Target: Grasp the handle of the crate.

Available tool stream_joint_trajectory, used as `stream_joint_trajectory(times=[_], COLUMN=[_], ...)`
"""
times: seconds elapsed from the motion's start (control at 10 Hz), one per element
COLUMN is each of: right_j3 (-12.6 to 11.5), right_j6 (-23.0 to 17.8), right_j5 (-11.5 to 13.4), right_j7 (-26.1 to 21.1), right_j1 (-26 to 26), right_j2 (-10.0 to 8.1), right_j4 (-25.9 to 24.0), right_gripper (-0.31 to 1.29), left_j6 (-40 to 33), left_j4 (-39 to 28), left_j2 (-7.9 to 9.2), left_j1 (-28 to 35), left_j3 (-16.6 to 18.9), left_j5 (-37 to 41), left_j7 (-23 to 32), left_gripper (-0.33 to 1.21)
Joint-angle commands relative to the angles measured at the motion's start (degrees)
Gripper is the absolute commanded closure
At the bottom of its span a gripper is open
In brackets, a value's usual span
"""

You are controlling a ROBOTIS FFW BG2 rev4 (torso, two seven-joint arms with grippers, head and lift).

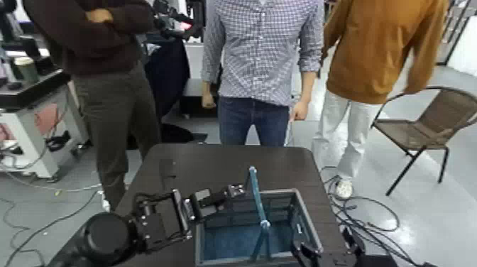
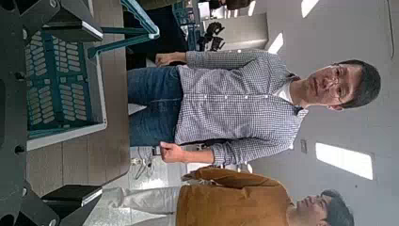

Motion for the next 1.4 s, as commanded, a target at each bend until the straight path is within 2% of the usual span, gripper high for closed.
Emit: stream_joint_trajectory(times=[0.1,0.4,0.7,0.8,0.9,1.0,1.1,1.4], right_j3=[0.3,0.6,0.7,0.8,0.8,0.8,0.9,0.9], right_j6=[-0.1,-0.2,-0.4,-0.4,-0.5,-0.6,-0.6,-0.8], right_j5=[-0.2,-0.4,-0.5,-0.6,-0.6,-0.7,-0.7,-0.7], right_j7=[0.1,0.1,0.1,0.1,0.1,0.1,0.1,0.1], right_j1=[-0.3,-0.5,-0.6,-0.7,-0.8,-0.8,-0.9,-0.9], right_j2=[-0.03,-0.12,-0.12,-0.12,-0.20,-0.20,-0.20,-0.20], right_j4=[0.2,0.4,0.6,0.7,0.7,0.7,0.8,0.9], right_gripper=[0.16,0.16,0.16,0.16,0.16,0.16,0.16,0.16], left_j6=[2.5,2.7,3.0,3.0,3.0,3.0,3.0,3.3], left_j4=[3.4,6.9,8.3,8.5,8.8,8.9,8.9,9.0], left_j2=[-0.11,-1.08,-1.52,-1.52,-1.61,-1.61,-1.61,-1.61], left_j1=[-4.1,-6.9,-8.0,-8.1,-8.1,-8.1,-8.1,-8.1], left_j3=[-3.8,-6.8,-8.4,-8.7,-8.8,-8.9,-9.0,-9.0], left_j5=[3.4,6.9,9.5,10.1,10.5,10.5,10.6,10.6], left_j7=[0.0,-0.7,-0.8,-1.0,-1.0,-1.2,-1.5,-1.7], left_gripper=[0.13,0.16,0.28,0.56,0.99,1.02,1.17,1.19])
